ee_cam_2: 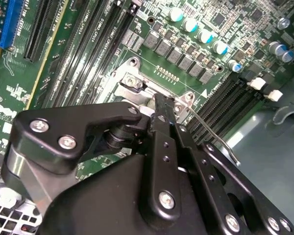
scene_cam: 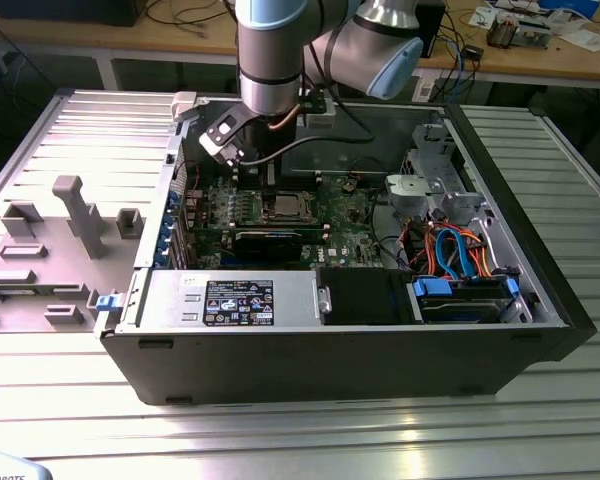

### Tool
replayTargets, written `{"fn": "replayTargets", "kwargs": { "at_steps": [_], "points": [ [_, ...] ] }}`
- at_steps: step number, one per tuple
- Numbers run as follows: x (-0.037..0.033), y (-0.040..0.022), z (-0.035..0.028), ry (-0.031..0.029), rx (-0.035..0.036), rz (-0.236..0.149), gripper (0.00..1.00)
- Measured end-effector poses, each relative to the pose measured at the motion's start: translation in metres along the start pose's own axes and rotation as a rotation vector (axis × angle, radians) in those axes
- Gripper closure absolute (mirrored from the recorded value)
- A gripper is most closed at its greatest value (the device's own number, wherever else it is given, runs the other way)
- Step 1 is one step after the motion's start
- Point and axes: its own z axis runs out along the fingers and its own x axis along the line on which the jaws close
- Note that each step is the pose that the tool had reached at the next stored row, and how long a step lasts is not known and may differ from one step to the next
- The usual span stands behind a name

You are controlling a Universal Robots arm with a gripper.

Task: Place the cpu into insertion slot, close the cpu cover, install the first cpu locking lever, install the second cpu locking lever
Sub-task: 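Close the cpu cover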

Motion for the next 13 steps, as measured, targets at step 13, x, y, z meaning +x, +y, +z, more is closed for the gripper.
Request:
{"fn": "replayTargets", "kwargs": {
  "at_steps": [13],
  "points": [
    [-0.0002, 0.0048, 0.0002, 0.0000, -0.0002, 0.000, 0.89]
  ]
}}
